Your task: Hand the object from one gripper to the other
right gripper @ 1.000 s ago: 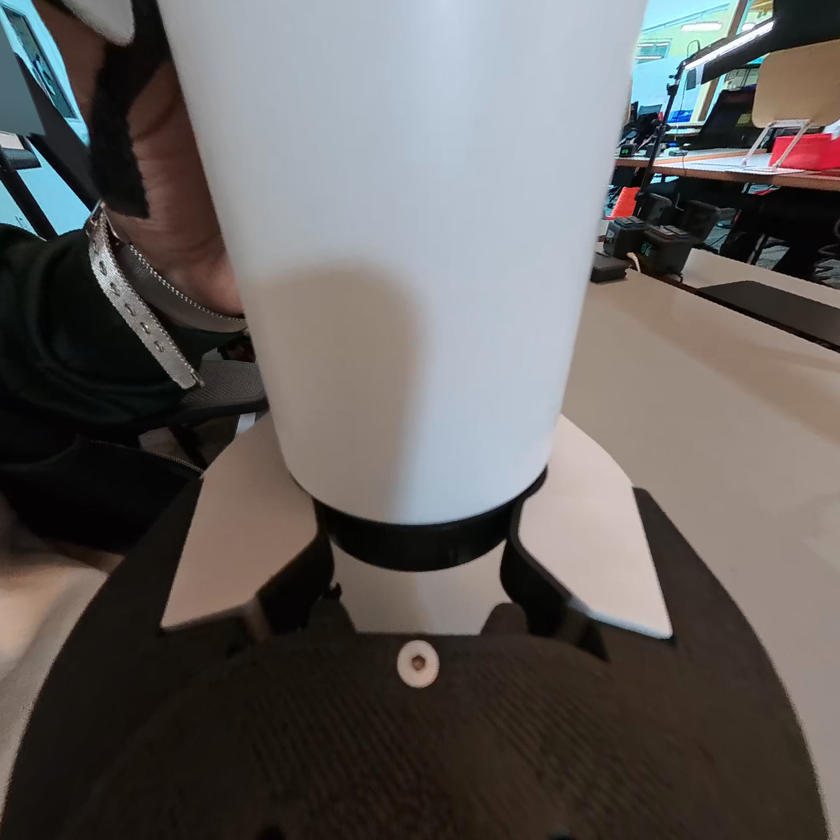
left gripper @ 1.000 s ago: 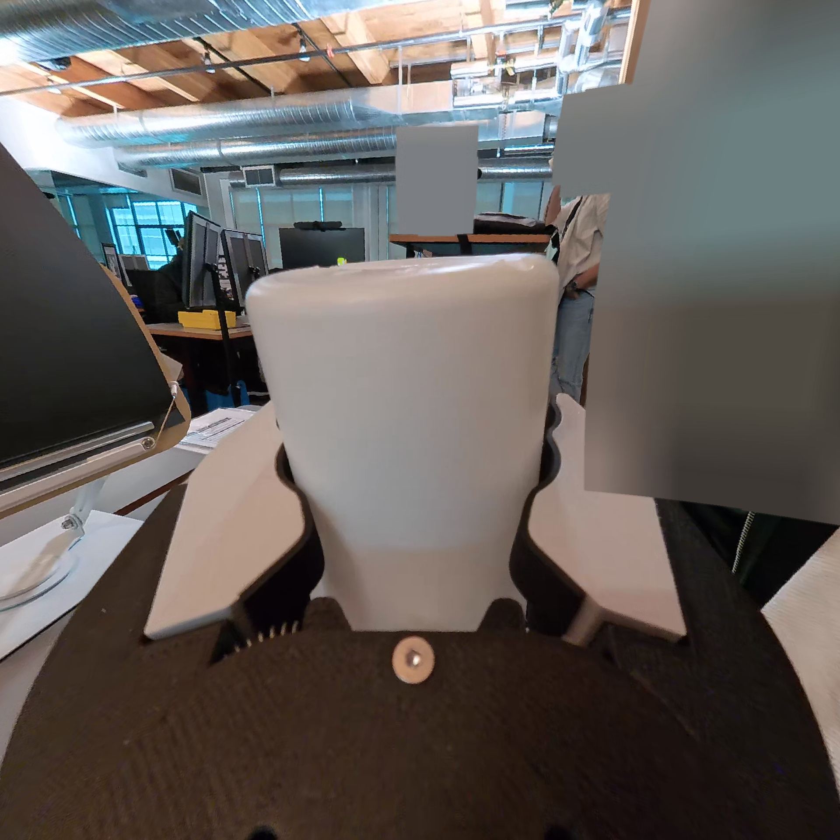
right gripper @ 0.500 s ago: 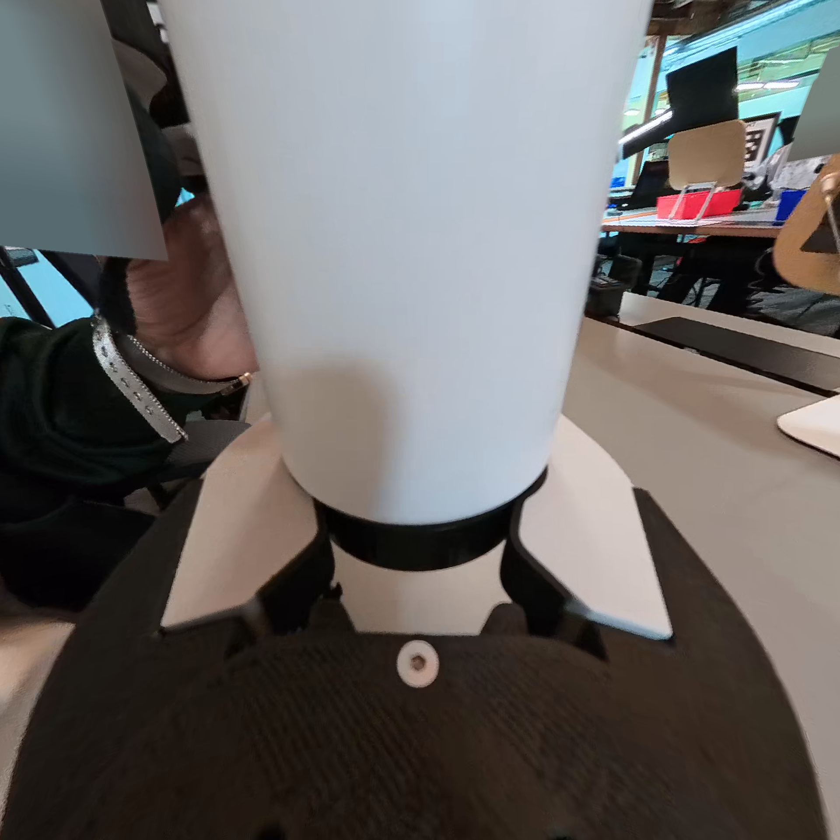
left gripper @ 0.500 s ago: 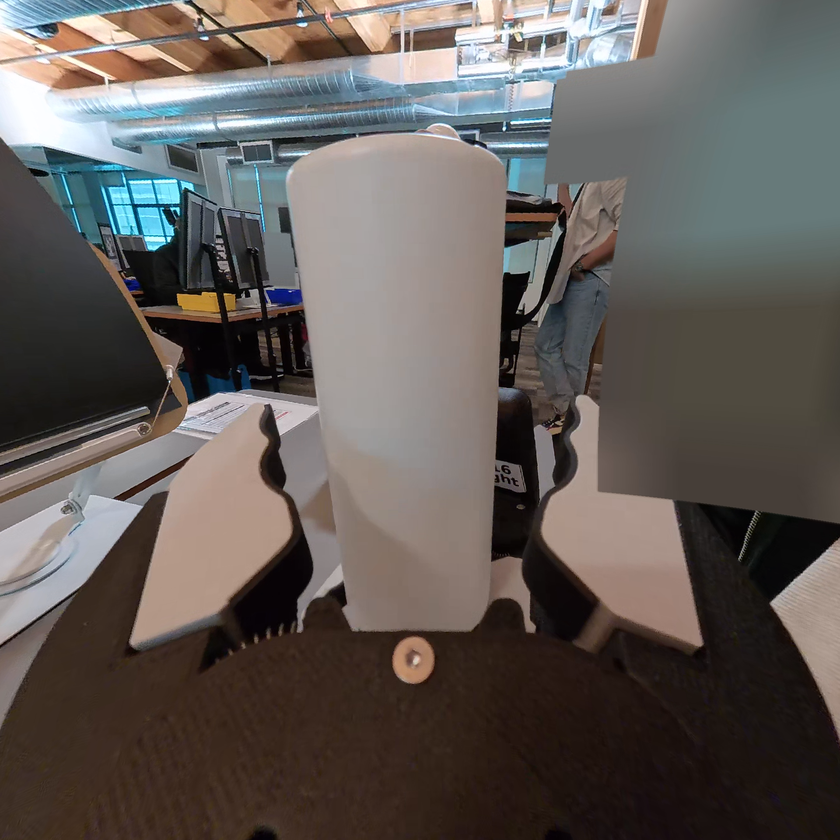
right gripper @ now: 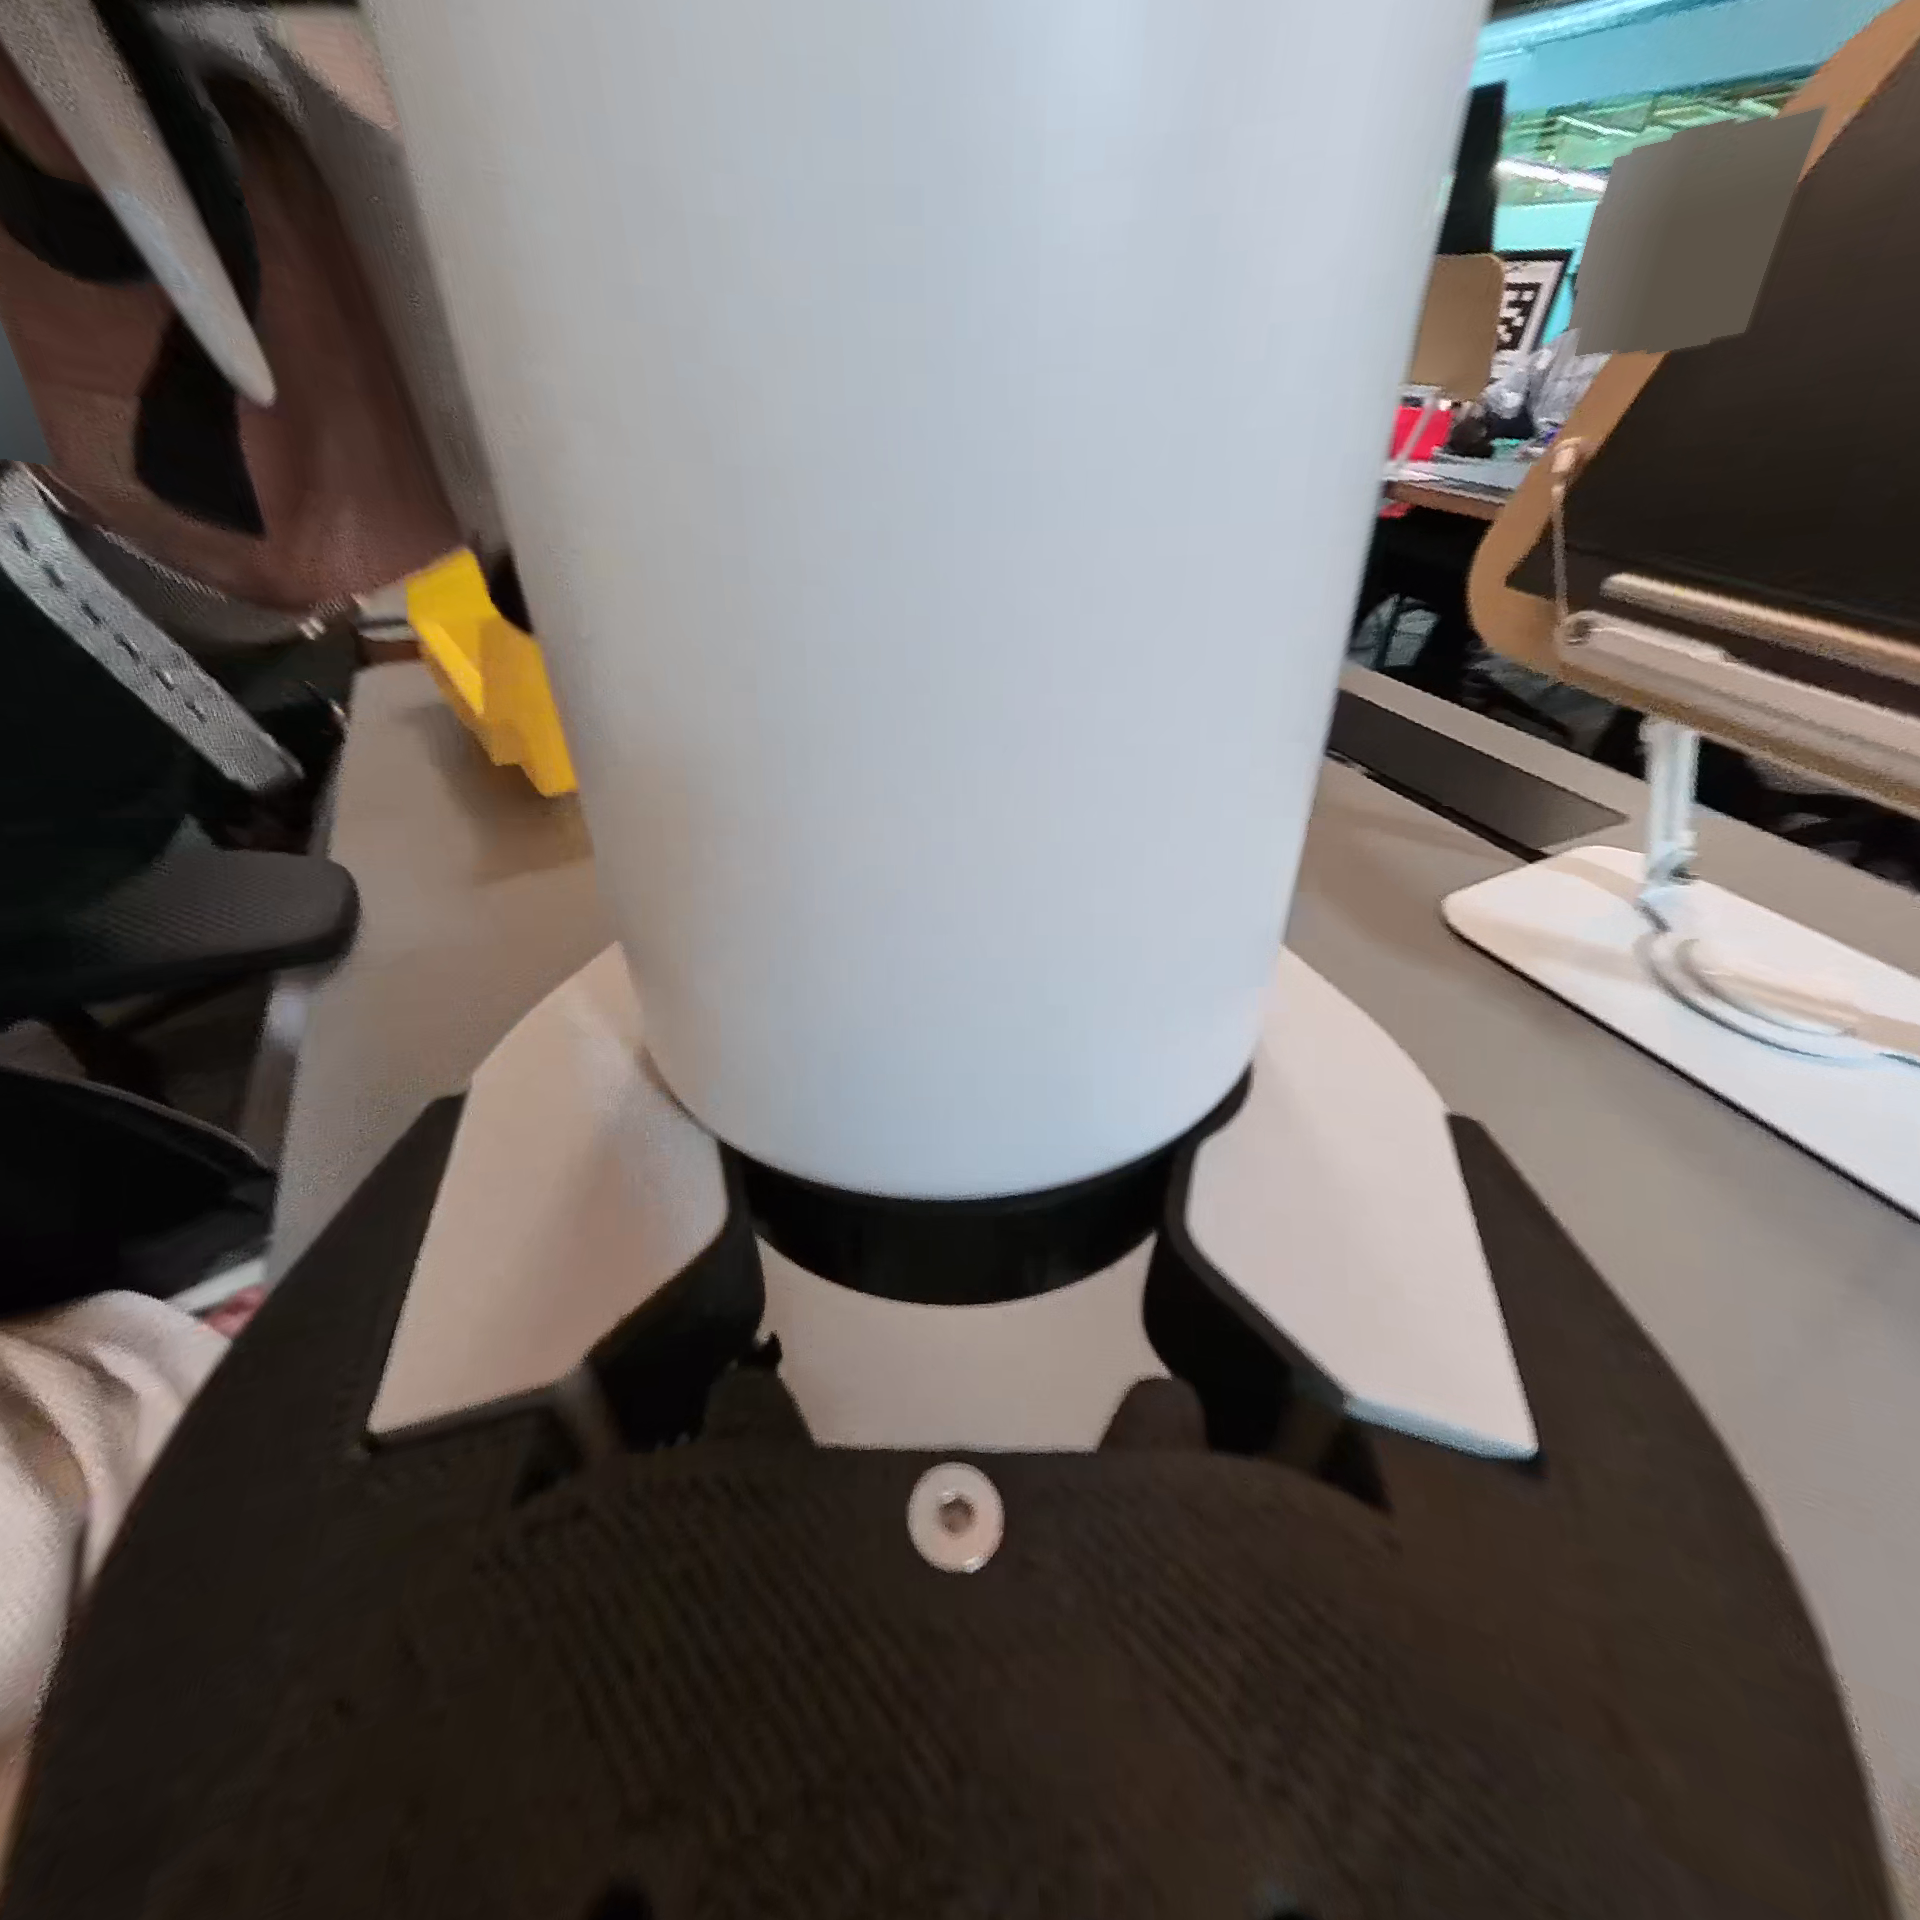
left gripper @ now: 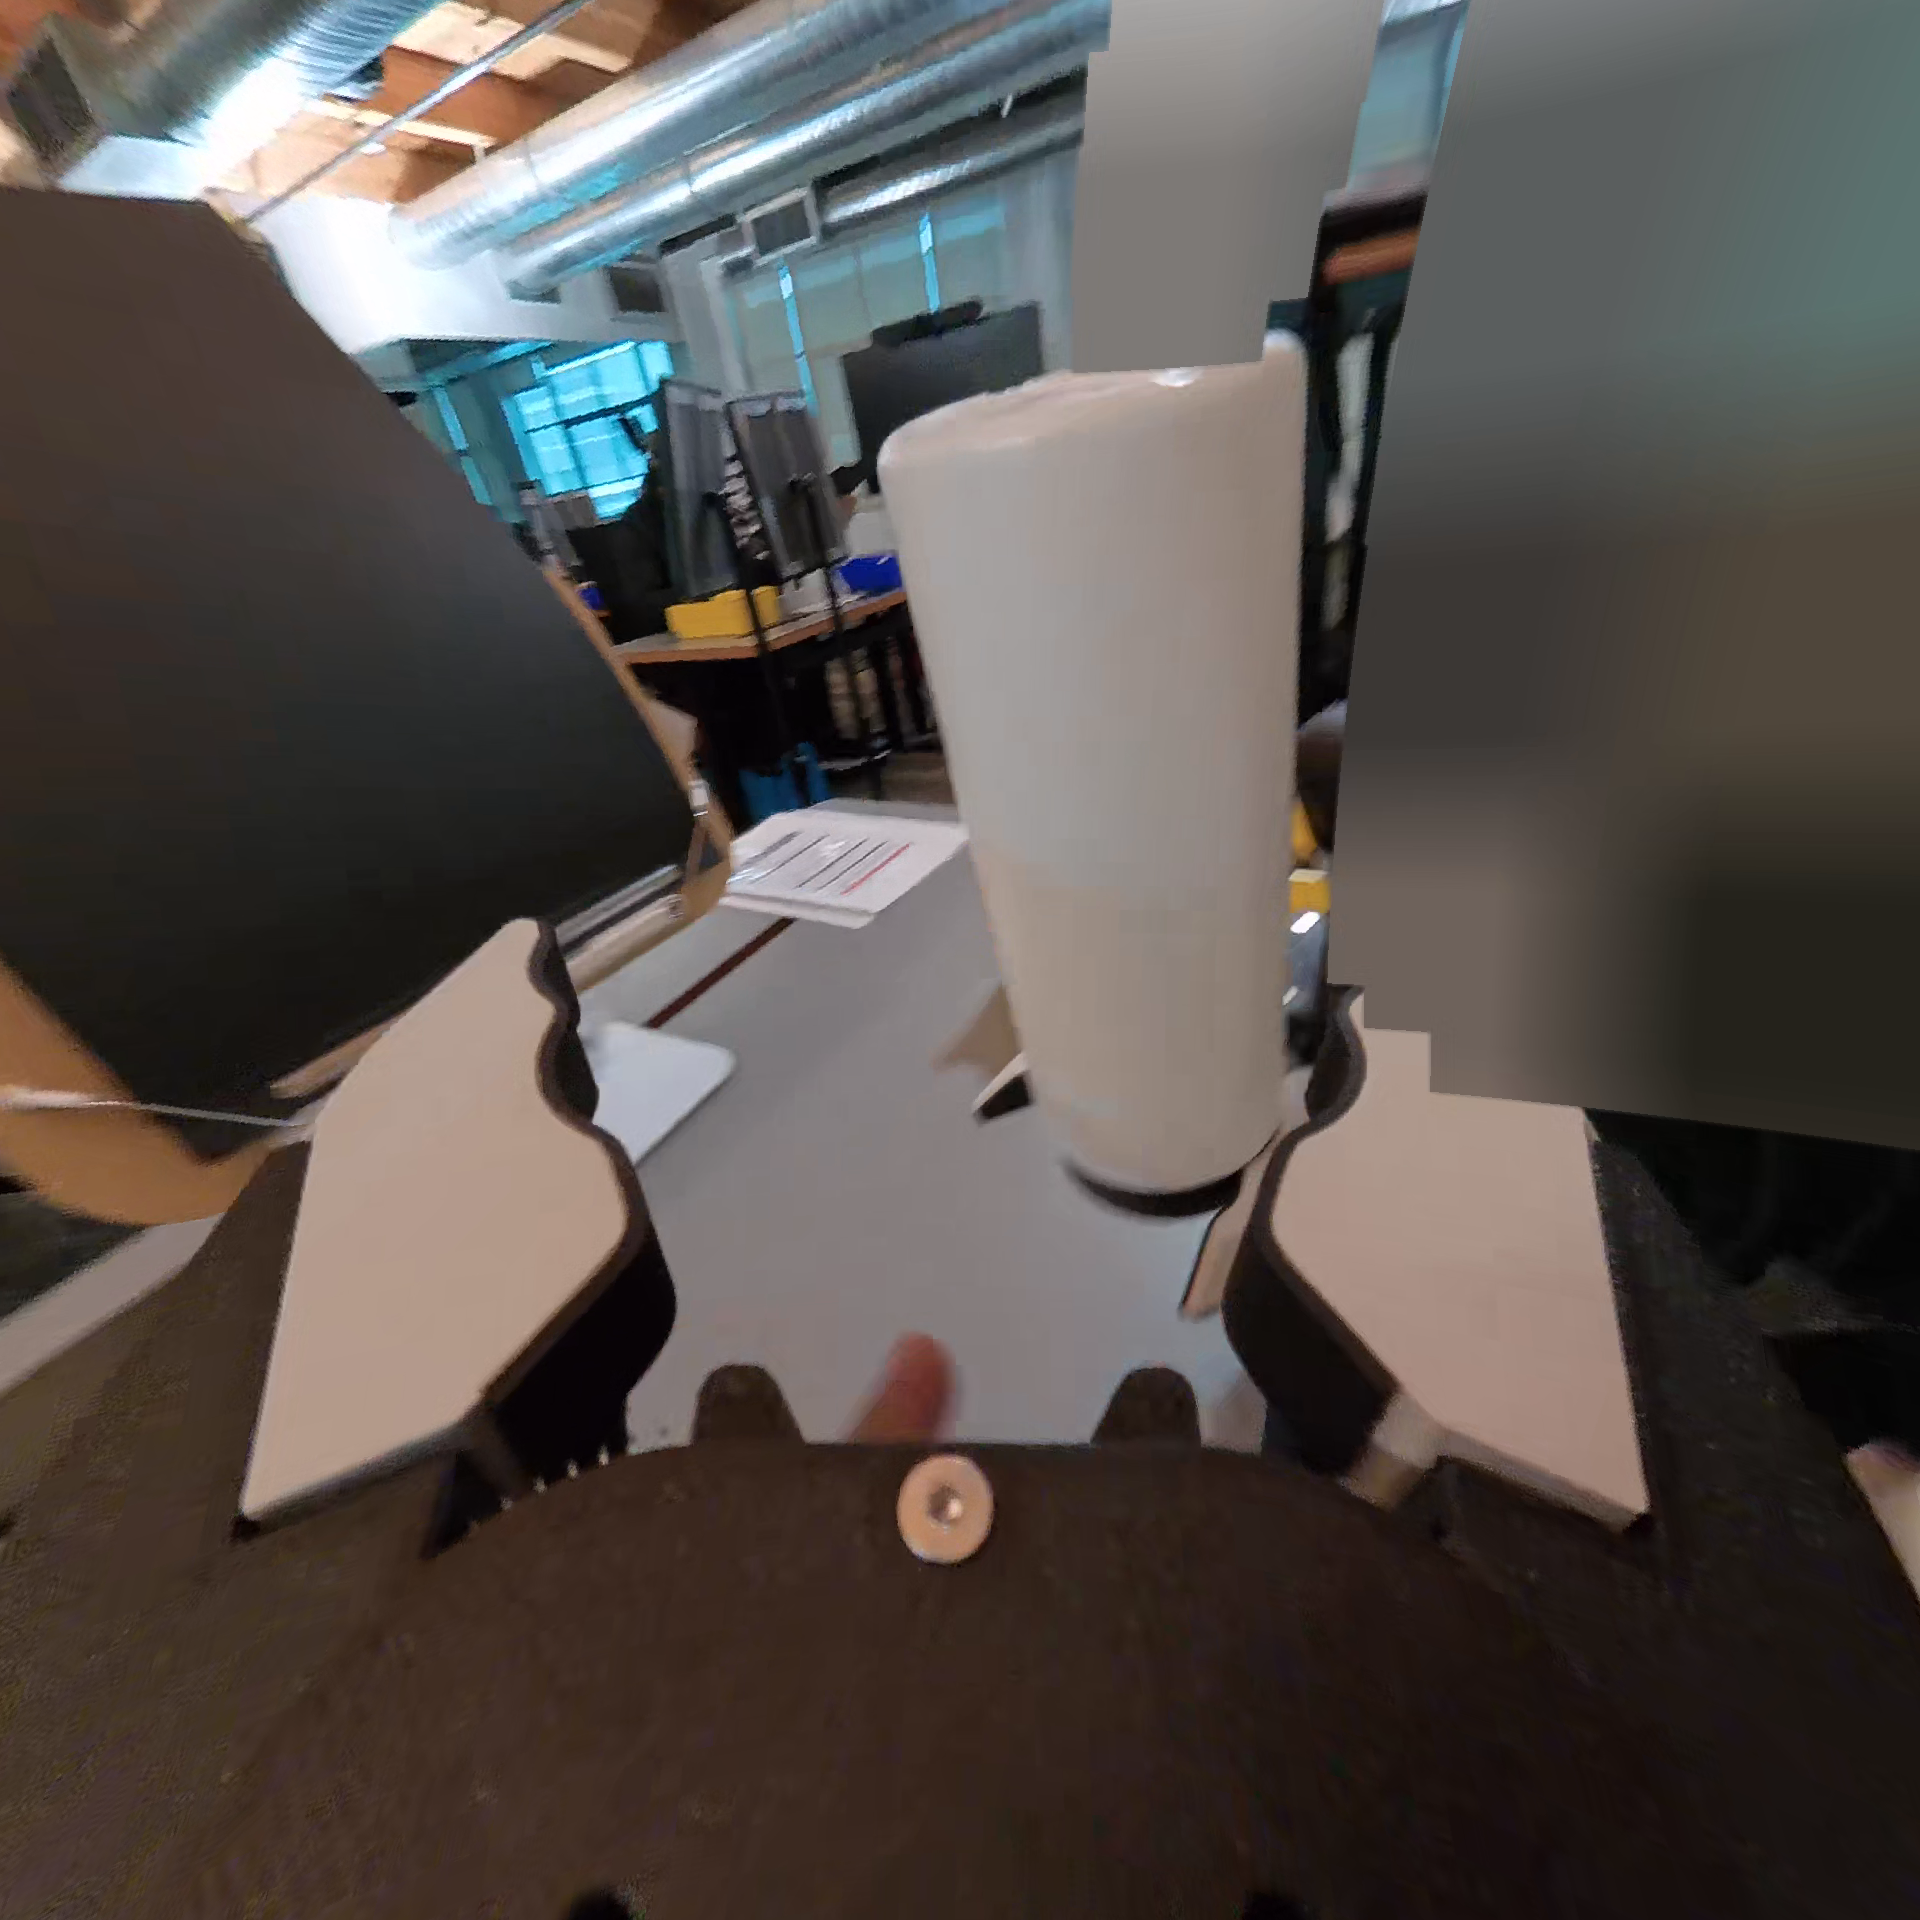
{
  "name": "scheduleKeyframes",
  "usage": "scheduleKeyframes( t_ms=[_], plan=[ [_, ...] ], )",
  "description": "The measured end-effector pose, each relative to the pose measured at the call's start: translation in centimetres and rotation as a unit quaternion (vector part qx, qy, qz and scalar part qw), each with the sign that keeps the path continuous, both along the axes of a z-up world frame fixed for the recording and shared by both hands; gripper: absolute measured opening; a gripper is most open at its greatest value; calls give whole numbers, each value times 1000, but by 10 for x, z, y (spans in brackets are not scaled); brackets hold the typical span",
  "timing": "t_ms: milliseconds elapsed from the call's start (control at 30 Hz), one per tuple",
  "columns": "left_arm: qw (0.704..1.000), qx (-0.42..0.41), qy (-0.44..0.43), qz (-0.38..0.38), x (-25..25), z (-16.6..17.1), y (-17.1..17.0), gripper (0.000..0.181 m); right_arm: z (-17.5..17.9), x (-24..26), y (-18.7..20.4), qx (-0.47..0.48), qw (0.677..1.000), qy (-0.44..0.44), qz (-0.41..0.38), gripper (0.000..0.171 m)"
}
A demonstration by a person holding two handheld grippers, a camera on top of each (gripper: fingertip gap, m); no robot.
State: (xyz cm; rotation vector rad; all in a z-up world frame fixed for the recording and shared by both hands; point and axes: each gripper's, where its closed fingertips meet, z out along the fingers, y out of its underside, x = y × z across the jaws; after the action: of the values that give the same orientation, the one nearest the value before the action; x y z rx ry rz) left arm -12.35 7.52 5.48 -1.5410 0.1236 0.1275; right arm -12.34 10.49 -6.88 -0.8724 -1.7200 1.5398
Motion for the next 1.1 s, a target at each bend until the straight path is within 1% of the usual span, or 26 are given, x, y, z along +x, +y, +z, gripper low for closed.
scheduleKeyframes(
  t_ms=[67,133,200,333,367,400,433,500,533,567,633,733,767,833,900,1000,1033,1067,1100],
  plan=[
    [996,-34,73,44,-9,0,-8,131,1,0,11,23,1000,-2,-18,94],
    [976,-67,181,104,-19,3,-15,127,2,0,20,37,999,-8,-32,94],
    [940,-90,289,158,-25,8,-21,124,1,1,29,48,998,-16,-42,94],
    [856,-141,456,200,-17,10,-14,123,-10,6,39,47,997,-42,-54,94],
    [823,-150,504,213,-13,11,-10,124,-13,6,39,40,997,-49,-54,94],
    [780,-158,562,226,-9,12,-5,126,-16,7,38,33,996,-57,-53,94],
    [726,-165,624,238,-3,11,1,128,-19,7,37,28,996,-65,-52,94],
    [607,-159,738,249,14,10,14,132,-24,7,33,24,995,-79,-49,94],
    [558,-152,781,235,25,5,22,132,-26,7,31,24,995,-84,-47,94],
    [522,-145,814,212,34,-4,29,131,-28,7,28,24,995,-88,-45,94],
    [473,-148,853,162,42,-25,40,131,-30,9,21,21,995,-94,-37,94],
    [382,-177,901,110,33,-50,44,136,-34,12,10,23,994,-100,-23,94],
    [357,-188,910,97,29,-56,43,138,-34,13,6,25,994,-101,-18,94],
    [324,-207,920,77,23,-64,39,139,-34,14,-2,28,995,-99,-9,94],
    [304,-220,924,73,17,-68,36,140,-33,16,-10,34,995,-95,2,94],
    [292,-233,923,93,10,-63,37,145,-35,19,-22,52,994,-92,13,94],
    [291,-232,923,97,11,-62,36,143,-36,20,-25,57,994,-94,15,94],
    [291,-229,924,98,12,-61,36,135,-37,20,-27,60,993,-97,18,94],
    [294,-223,924,98,16,-60,35,119,-38,20,-30,60,993,-98,20,94]
  ],
)
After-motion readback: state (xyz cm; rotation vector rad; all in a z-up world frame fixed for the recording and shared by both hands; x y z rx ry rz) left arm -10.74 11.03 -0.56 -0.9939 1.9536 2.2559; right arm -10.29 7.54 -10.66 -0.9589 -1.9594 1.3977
